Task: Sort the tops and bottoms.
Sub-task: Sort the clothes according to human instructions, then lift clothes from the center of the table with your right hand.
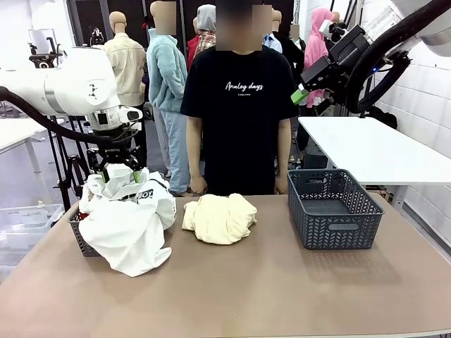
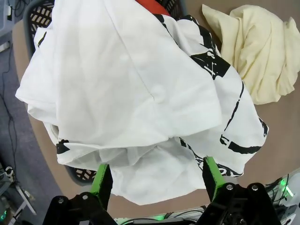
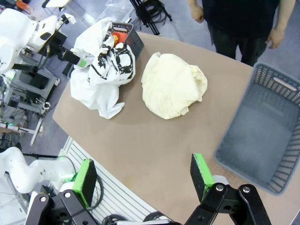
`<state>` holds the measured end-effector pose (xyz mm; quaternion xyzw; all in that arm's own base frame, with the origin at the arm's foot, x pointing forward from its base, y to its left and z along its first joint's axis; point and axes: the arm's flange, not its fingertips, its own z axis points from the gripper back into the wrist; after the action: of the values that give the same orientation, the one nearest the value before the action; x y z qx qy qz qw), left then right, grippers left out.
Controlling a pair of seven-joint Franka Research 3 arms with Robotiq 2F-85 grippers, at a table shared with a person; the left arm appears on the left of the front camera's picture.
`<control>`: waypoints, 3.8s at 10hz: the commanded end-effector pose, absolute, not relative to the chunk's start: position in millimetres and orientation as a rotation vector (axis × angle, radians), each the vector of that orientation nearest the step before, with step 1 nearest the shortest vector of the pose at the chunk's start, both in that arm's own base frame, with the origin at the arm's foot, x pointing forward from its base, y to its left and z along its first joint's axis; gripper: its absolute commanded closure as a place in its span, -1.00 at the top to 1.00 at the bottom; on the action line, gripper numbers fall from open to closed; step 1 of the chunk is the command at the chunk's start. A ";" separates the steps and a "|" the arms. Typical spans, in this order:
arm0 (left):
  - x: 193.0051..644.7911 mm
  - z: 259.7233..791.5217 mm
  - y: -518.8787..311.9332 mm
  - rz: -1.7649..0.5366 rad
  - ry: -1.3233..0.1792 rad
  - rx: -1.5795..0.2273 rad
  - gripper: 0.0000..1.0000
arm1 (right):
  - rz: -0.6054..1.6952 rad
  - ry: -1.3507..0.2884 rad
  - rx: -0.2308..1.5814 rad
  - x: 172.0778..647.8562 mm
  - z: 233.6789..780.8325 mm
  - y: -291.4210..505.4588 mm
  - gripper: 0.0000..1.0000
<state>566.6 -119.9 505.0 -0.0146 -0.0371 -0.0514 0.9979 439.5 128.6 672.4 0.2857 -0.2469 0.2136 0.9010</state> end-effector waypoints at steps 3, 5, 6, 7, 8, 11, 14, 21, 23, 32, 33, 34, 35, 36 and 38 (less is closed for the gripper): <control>568.6 506.1 -119.7 -0.103 -0.078 -0.030 1.00 | 0.434 -0.502 0.581 438.6 672.5 129.1 1.00; 568.6 506.1 -119.7 -0.103 -0.078 -0.030 1.00 | 0.434 -0.502 0.581 438.6 672.5 129.1 1.00; 568.6 506.1 -119.7 -0.103 -0.078 -0.030 1.00 | 0.434 -0.502 0.581 438.6 672.5 129.1 1.00; 568.6 506.1 -119.7 -0.103 -0.078 -0.030 1.00 | 0.434 -0.502 0.581 438.6 672.5 129.1 1.00; 568.6 506.1 -119.7 -0.103 -0.078 -0.030 1.00 | 0.434 -0.502 0.581 438.6 672.5 129.1 1.00; 566.7 505.1 -119.9 -0.103 -0.074 -0.029 1.00 | 0.434 -0.502 0.581 438.6 672.5 129.1 1.00; 529.7 589.8 -133.3 -0.188 -0.298 0.010 1.00 | 0.434 -0.502 0.581 438.6 672.5 129.1 1.00; 432.4 647.5 -111.2 -0.311 -0.535 -0.214 1.00 | 0.434 -0.502 0.581 438.6 672.5 129.1 1.00; 421.4 648.5 -104.7 -0.369 -0.554 -0.206 1.00 | 0.434 -0.502 0.581 438.6 672.5 129.1 1.00; 351.9 702.1 -155.6 -0.520 -0.721 -0.151 1.00 | 0.434 -0.502 0.581 438.6 672.5 129.1 1.00; 354.2 700.1 -154.5 -0.503 -0.710 -0.140 1.00 | 0.434 -0.502 0.581 438.6 672.5 129.1 1.00; 355.5 696.0 -151.3 -0.478 -0.684 -0.118 1.00 | 0.434 -0.502 0.581 438.6 672.5 129.1 1.00; 358.3 694.4 -148.4 -0.458 -0.669 -0.123 1.00 | 0.442 -0.511 0.591 439.5 672.6 128.6 1.00; 344.2 714.1 -162.5 -0.521 -0.702 -0.144 1.00 | 0.454 -0.476 0.598 448.3 669.9 132.0 1.00; 344.2 714.1 -162.5 -0.521 -0.702 -0.144 1.00 | 0.509 -0.403 0.624 498.8 659.5 150.1 1.00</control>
<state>347.0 -160.2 709.8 -0.0689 -0.3349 -0.2521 0.9053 464.0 139.9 657.6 0.2903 -0.2201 0.2213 0.9046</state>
